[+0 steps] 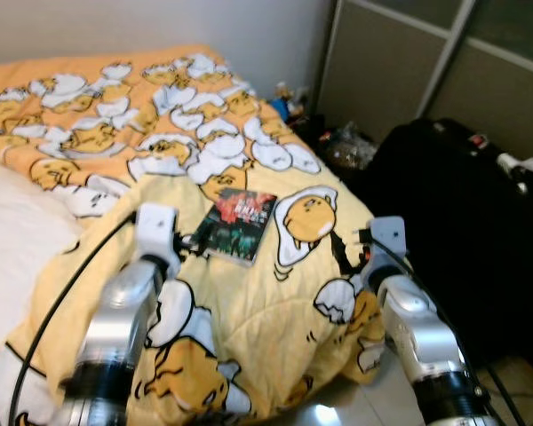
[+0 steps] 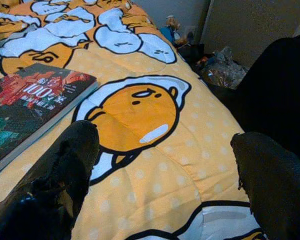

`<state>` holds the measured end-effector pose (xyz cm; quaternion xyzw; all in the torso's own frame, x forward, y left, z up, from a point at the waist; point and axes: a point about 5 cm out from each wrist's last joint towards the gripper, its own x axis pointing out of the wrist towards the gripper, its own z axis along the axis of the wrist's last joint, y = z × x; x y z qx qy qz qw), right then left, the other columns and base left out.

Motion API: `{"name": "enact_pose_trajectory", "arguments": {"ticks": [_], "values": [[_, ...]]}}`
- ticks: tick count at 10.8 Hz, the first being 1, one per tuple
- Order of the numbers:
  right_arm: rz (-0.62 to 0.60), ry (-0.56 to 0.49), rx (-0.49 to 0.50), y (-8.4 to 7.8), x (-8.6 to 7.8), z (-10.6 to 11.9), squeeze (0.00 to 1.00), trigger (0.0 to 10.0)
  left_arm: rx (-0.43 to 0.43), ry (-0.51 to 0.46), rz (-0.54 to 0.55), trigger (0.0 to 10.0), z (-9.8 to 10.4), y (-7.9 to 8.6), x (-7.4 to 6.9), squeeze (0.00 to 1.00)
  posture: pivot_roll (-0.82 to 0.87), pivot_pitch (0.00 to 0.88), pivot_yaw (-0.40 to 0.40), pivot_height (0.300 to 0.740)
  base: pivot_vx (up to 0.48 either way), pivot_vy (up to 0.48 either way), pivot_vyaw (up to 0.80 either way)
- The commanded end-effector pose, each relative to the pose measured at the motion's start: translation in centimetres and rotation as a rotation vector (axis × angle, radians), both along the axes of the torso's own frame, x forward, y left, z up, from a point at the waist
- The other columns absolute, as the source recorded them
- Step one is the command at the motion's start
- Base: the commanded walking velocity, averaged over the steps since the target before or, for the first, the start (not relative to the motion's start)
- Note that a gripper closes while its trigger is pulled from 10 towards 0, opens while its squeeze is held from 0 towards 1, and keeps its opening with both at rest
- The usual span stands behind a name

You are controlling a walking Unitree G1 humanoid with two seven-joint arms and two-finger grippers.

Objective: Clean up the room

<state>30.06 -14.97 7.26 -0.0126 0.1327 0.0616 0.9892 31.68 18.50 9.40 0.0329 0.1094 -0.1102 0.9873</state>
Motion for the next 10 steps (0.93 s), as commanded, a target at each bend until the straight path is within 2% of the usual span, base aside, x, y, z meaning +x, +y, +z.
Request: {"name": "enact_pose_trajectory", "arguments": {"ticks": [1,2,3,4,6,7,9,10], "values": [[0.012,-0.016,-0.015,-0.4,0.1,0.4,0.0,10.0,-0.006,-0.013,-0.026,10.0,0.7,-0.2,1.2,1.0,-0.05,0.0,-0.031,0.74,0.0,0.0,0.0],[0.059,-0.027,-0.007,-0.6,0.1,1.1,0.0,10.0,-0.033,0.005,-0.041,10.0,1.2,-0.3,2.8,1.0,-0.07,0.0,-0.022,0.74,0.0,0.0,0.0],[0.191,-0.039,0.0,-1.3,-0.1,2.9,0.0,10.0,-0.069,0.052,-0.05,10.0,1.7,-0.6,4.7,1.0,-0.11,0.0,-0.009,0.74,0.0,0.0,0.0],[0.256,-0.039,-0.008,-1.8,-0.7,4.0,0.0,10.0,-0.063,0.071,-0.048,10.0,1.8,-0.7,5.2,1.0,-0.13,0.0,-0.005,0.74,0.0,0.0,0.0],[0.382,-0.031,0.021,-2.6,-2.2,6.2,0.0,10.0,-0.104,0.111,0.011,10.0,2.0,-0.1,6.0,1.0,-0.18,0.0,0.012,0.74,0.0,0.0,0.0],[0.514,0.018,0.063,-2.9,-4.4,7.7,1.0,10.0,-0.104,0.135,0.034,10.0,2.1,0.5,6.3,1.0,-0.22,0.0,0.014,0.74,0.0,0.0,0.0],[0.578,0.102,0.105,-3.3,-6.9,8.4,1.0,10.0,-0.125,0.106,0.018,10.0,3.4,0.0,7.1,1.0,-0.27,0.13,0.027,0.74,0.0,0.0,0.0],[0.576,0.119,0.1,-3.4,-7.6,8.4,1.0,10.0,-0.115,0.097,0.029,10.0,3.8,-0.1,7.3,1.0,-0.28,0.18,0.035,0.74,0.0,0.0,0.0]]}}
